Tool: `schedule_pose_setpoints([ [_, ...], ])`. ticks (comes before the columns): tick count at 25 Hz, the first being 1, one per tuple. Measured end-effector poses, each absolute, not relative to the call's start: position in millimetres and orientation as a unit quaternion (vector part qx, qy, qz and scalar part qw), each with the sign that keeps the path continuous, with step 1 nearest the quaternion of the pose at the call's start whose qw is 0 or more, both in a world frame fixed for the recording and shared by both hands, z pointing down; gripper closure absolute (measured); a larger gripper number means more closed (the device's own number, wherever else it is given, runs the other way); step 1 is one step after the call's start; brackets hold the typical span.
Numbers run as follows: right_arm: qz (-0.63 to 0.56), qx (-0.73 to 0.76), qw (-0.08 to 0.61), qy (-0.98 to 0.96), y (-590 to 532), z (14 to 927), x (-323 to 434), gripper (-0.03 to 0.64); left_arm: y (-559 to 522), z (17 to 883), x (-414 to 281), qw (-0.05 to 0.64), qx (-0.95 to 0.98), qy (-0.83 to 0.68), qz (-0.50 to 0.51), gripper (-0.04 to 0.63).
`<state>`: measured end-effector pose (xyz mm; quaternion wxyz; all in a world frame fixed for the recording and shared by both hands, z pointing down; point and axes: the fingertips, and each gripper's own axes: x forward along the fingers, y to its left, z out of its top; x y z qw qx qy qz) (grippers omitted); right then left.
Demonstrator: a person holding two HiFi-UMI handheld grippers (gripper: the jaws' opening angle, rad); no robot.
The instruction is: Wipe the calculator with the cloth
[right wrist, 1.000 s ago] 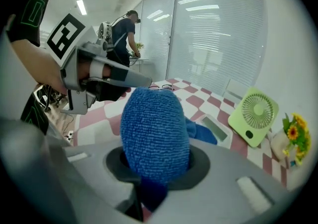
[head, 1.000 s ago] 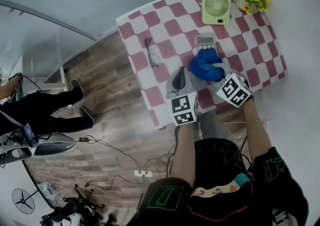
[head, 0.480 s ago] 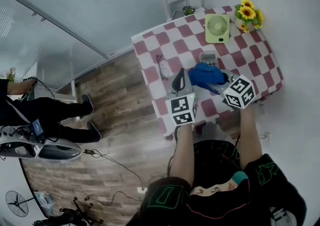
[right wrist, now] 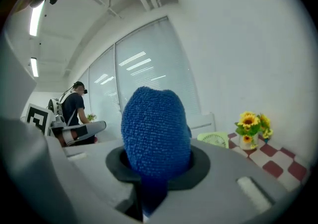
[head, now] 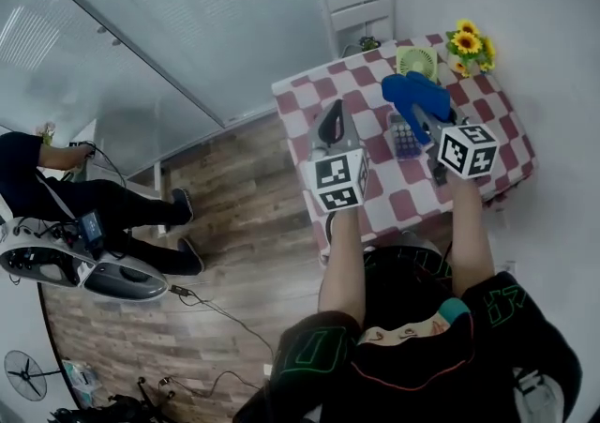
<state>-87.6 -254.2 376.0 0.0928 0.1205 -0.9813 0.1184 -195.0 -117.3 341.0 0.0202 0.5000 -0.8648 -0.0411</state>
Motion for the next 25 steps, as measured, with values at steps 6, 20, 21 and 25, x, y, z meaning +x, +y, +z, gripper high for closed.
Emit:
schedule_pose_setpoints([
  [6, 0.078, 0.168, 0.030, -0.982, -267.9, 335.7, -80.8, 0.520, -130.4, 317.2, -198.8, -0.005, 0.515, -0.856, -0.045, 0.586],
  [20, 0.035, 0.203, 0.000, -0.979, -290.1, 308.2, -67.7, 0.520, -155.5, 295.5, -197.0, -0.038, 0.529, -0.847, -0.033, 0.586],
  [21, 0.033, 0.203, 0.001, -0.979, -289.5, 308.7, -67.5, 0.520, -155.8, 298.0, -196.8, -0.037, 0.530, -0.847, -0.033, 0.585],
  [25, 0.027, 0.203, 0.004, -0.979, -288.3, 309.8, -68.8, 0.520, -156.6, 306.4, -198.8, -0.029, 0.530, -0.847, -0.033, 0.585],
])
